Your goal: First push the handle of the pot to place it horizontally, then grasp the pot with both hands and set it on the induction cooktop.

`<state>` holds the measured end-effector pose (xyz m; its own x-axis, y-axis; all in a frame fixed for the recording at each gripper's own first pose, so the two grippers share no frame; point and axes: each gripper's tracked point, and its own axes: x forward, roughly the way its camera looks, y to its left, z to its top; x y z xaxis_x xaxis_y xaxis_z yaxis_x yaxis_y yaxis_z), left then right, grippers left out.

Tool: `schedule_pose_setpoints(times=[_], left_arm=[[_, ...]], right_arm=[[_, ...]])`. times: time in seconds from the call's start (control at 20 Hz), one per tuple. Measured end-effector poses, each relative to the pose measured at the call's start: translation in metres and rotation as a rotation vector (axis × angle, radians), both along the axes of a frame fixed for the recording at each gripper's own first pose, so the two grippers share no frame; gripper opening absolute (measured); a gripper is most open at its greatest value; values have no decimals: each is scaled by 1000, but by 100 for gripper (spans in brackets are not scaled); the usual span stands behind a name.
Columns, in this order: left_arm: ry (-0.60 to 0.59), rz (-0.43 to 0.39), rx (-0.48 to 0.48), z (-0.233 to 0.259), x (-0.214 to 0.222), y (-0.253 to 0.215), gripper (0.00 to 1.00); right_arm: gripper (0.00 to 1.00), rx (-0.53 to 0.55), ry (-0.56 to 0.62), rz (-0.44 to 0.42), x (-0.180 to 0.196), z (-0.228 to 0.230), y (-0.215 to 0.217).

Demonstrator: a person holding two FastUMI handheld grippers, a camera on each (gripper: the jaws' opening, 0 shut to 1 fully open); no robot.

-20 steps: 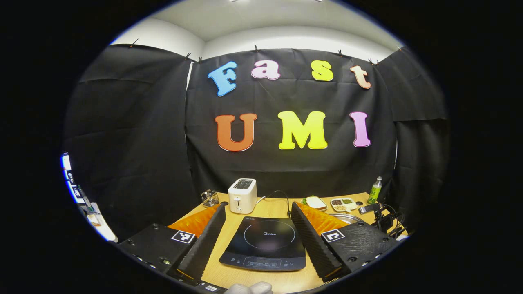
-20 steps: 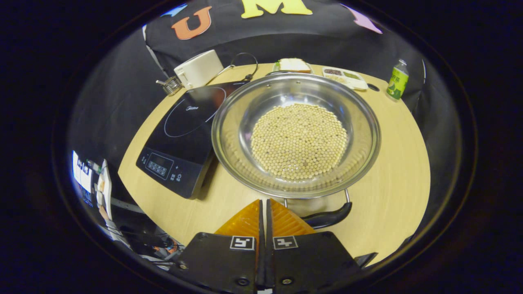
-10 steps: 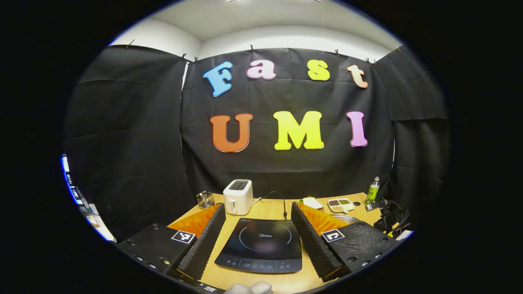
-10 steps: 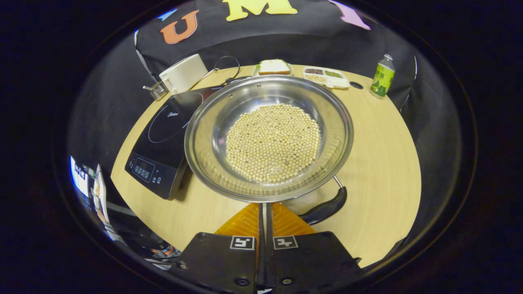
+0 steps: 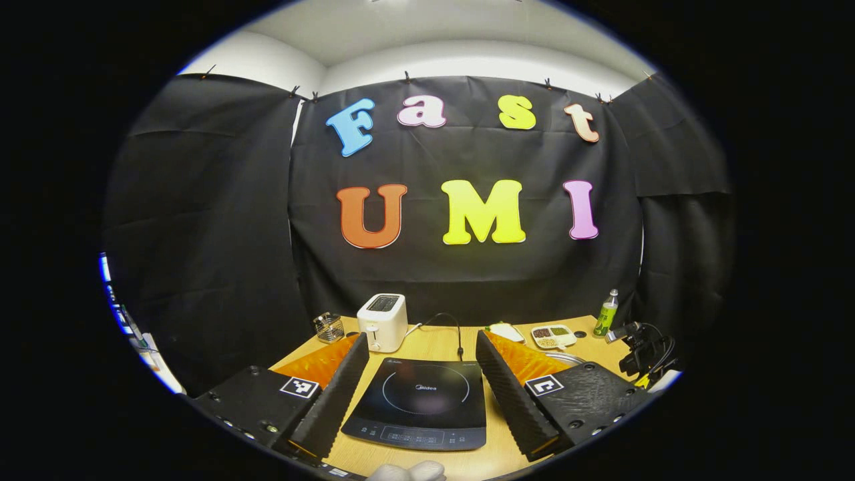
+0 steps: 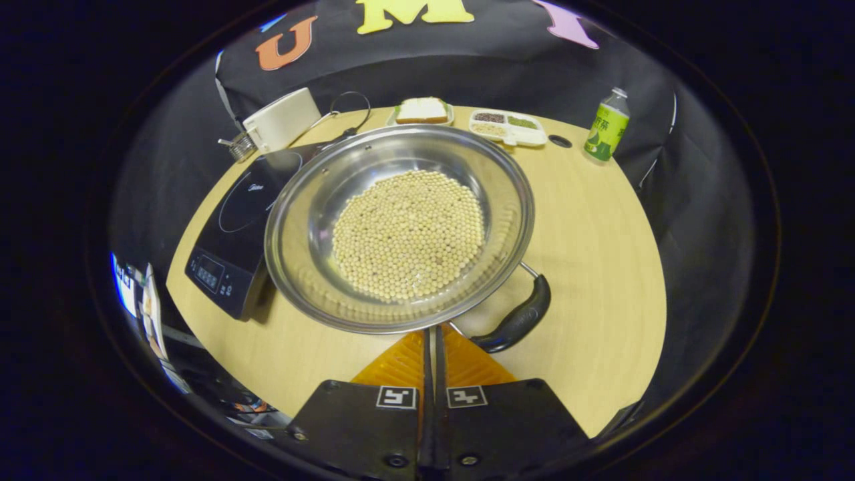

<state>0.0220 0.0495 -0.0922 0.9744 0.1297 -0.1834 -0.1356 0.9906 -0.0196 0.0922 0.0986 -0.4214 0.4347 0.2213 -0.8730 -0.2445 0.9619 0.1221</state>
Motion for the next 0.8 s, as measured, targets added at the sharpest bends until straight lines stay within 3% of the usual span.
schedule_pose_setpoints(times=[0.2,0.35,0.6,0.8], left_arm=[[5,-5,4,-1,7,-7,96],[10,-6,10,-2,12,-9,96],[15,0,16,-2,19,-13,96],[24,8,21,-5,23,-17,96]], right_arm=[[4,-20,0,-9,9,-1,-18],[0,-39,-4,-15,20,-3,-33],[4,-93,-17,35,36,-4,-52],[0,-110,-18,57,49,-4,-66]])
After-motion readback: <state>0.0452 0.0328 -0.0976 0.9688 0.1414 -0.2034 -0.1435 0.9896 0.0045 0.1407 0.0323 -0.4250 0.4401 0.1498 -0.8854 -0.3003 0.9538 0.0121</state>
